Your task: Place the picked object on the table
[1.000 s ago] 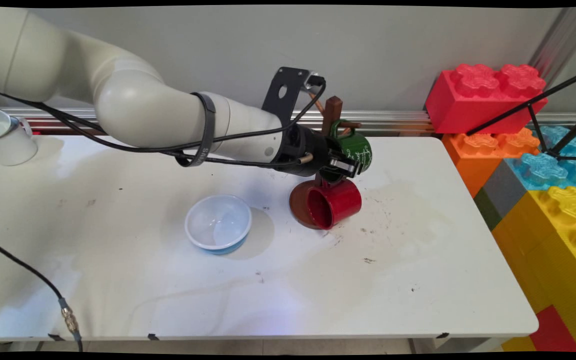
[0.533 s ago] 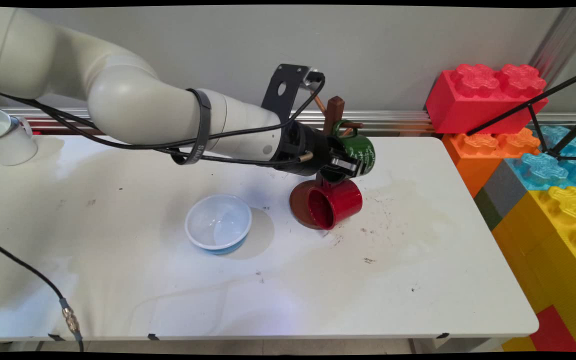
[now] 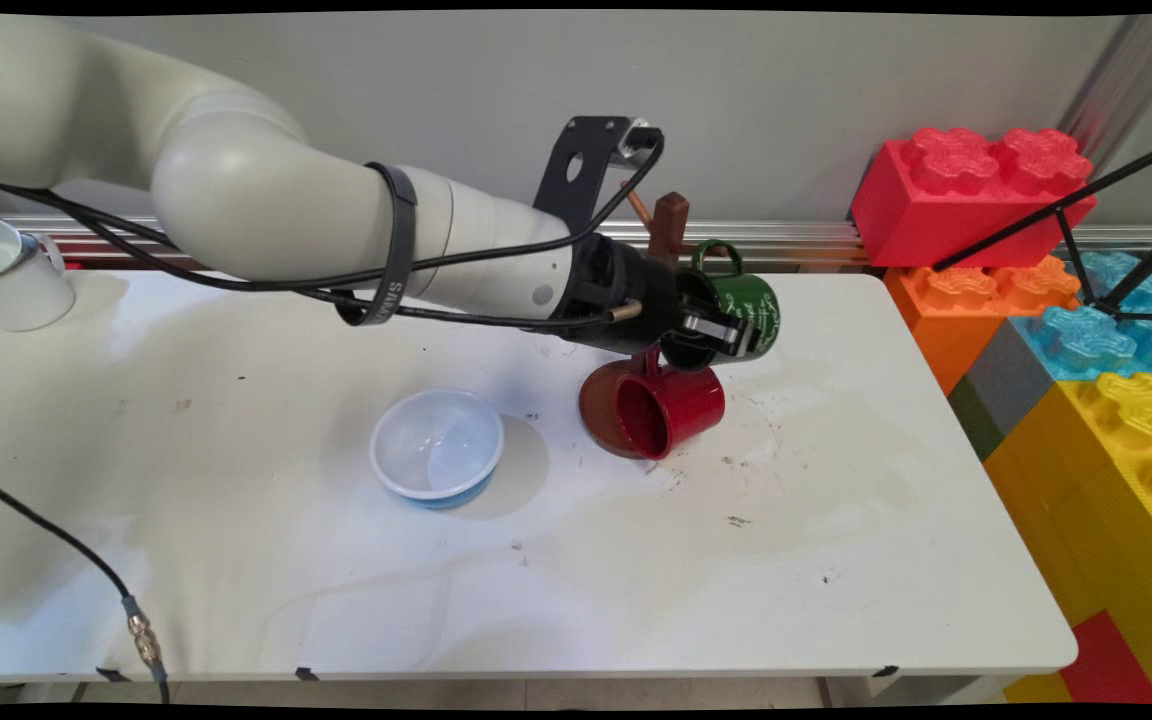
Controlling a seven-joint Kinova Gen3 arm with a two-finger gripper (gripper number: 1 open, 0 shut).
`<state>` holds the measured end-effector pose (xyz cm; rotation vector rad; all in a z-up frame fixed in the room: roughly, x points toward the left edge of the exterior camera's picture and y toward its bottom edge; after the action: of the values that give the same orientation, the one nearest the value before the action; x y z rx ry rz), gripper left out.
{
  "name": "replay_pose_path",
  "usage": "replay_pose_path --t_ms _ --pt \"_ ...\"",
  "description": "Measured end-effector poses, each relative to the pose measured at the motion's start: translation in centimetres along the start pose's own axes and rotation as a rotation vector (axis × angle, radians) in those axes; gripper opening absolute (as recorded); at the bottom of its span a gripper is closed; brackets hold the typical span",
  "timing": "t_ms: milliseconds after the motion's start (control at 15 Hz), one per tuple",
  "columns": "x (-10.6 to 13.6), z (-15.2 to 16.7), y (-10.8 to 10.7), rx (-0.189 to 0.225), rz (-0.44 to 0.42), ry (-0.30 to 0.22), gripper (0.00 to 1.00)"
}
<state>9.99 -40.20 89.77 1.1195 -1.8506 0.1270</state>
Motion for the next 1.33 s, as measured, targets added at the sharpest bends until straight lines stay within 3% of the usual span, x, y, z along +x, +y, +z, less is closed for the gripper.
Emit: replay_pose_path --t_ms 800,1333 --pt "0.4 -1.6 3.1 -0.109 -0.001 0.0 0.0" --pt "0.5 -3.9 2.7 -0.112 0.065 -0.053 0.0"
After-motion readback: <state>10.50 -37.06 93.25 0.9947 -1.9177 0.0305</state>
